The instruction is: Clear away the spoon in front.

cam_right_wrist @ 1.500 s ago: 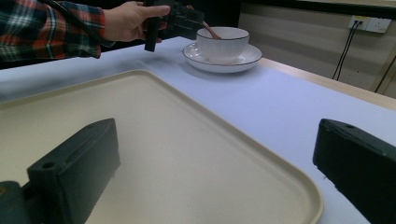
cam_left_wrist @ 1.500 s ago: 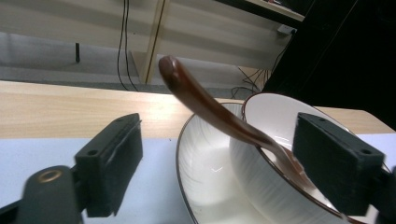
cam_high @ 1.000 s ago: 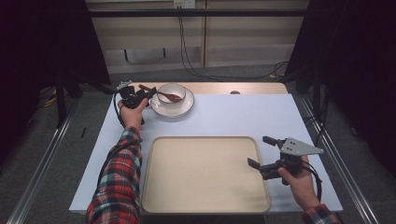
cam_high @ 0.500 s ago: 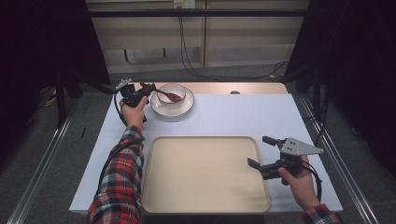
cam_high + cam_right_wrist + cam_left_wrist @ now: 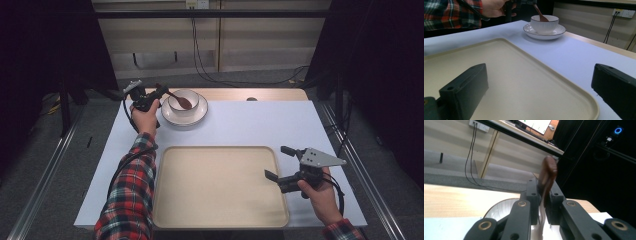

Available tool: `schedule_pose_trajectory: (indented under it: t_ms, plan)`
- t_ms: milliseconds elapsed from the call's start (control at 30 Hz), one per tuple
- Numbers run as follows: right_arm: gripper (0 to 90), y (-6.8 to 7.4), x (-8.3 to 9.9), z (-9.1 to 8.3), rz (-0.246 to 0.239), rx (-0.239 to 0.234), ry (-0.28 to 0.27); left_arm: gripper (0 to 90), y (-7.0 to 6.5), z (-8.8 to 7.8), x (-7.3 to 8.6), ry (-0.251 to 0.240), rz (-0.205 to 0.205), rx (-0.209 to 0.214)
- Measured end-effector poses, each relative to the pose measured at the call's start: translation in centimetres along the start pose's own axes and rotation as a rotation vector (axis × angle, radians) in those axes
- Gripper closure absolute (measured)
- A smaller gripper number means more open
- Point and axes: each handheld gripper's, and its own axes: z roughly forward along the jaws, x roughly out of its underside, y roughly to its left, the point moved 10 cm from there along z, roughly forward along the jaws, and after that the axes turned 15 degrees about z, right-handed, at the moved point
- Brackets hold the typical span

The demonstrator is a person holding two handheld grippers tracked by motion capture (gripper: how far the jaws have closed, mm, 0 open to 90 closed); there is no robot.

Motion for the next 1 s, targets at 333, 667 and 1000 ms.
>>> schedule_pose_trajectory:
  t_ms: [333,667,1000]
  plan:
    - [0.3,0.2,-0.2,-0.3,0.001,-0.007,-0.011,83.6,-1.2,-0.3,-1.6,-0.015,0.021,0.009]
    - [0.3,0.4,-0.2,0.1,-0.005,-0.023,-0.013,83.7,-1.4,-1.6,-3.4,-0.046,0.019,0.012]
    - [0.4,0.5,-0.7,0.2,-0.009,-0.016,-0.028,83.7,-2.1,-3.5,-4.8,-0.048,0.015,0.044]
